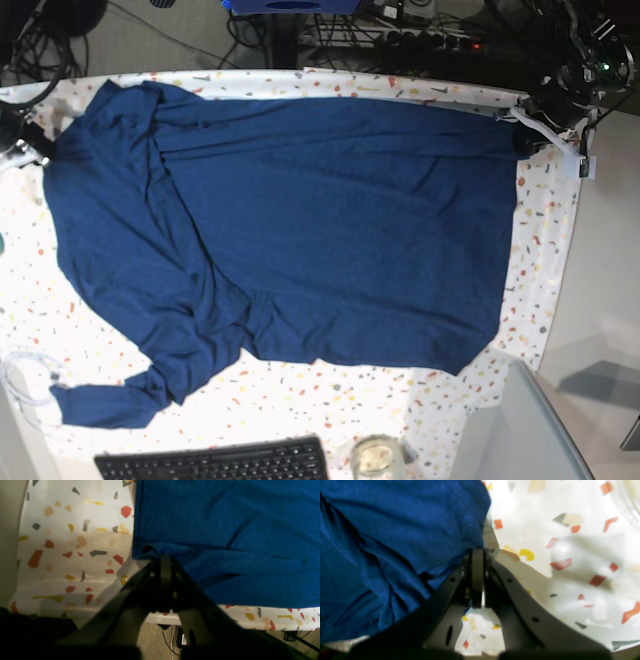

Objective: Layout the t-shirt on the table in an organized manner, then fold the t-shirt properly

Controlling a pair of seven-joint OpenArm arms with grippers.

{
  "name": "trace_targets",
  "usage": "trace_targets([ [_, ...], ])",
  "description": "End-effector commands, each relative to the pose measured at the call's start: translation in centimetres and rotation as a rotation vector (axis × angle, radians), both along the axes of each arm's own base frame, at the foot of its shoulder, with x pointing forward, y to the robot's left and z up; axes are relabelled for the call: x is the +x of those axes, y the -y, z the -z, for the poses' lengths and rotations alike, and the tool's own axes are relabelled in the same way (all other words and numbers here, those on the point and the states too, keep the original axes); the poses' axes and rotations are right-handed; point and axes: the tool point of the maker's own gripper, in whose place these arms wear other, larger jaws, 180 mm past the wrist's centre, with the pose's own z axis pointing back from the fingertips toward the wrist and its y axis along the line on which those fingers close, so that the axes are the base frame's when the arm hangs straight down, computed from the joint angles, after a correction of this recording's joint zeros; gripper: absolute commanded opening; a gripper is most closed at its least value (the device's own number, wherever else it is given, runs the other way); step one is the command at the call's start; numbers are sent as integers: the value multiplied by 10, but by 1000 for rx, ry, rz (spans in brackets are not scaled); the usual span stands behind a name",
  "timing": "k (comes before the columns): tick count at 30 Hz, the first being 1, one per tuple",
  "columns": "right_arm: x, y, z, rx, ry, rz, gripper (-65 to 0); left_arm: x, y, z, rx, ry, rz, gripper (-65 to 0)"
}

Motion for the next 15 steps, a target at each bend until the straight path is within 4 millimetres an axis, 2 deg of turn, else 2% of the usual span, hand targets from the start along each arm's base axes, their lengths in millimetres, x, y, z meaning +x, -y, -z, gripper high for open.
trace_targets([
  [1, 10, 11, -12, -26, 28, 0, -630, 5, -3, -8, 11, 33, 8, -650],
  [3, 8, 10, -14, -24, 14, -15, -582, 5, -3, -8, 11, 33, 8, -650],
  [5, 1, 8, -23, -53, 20, -39, -455, 5, -3, -8, 11, 33, 8, -650],
  [8, 2, -3, -53, -141, 110, -101, -252, 5, -3, -8, 11, 33, 8, -650],
  [9, 4, -11, -63, -162, 137, -130, -216, 5, -3, -8, 11, 33, 8, -650],
  [11, 11, -41, -76, -179, 170, -248, -204, 6, -3, -8, 11, 34, 8, -650],
  [13, 16, -73, -76, -166, 172, -371, -204, 7, -3, -9, 10, 38, 7, -650],
  [15, 17, -95, -69, -140, 163, -441, -198, 8, -3, -9, 10, 39, 7, -650],
])
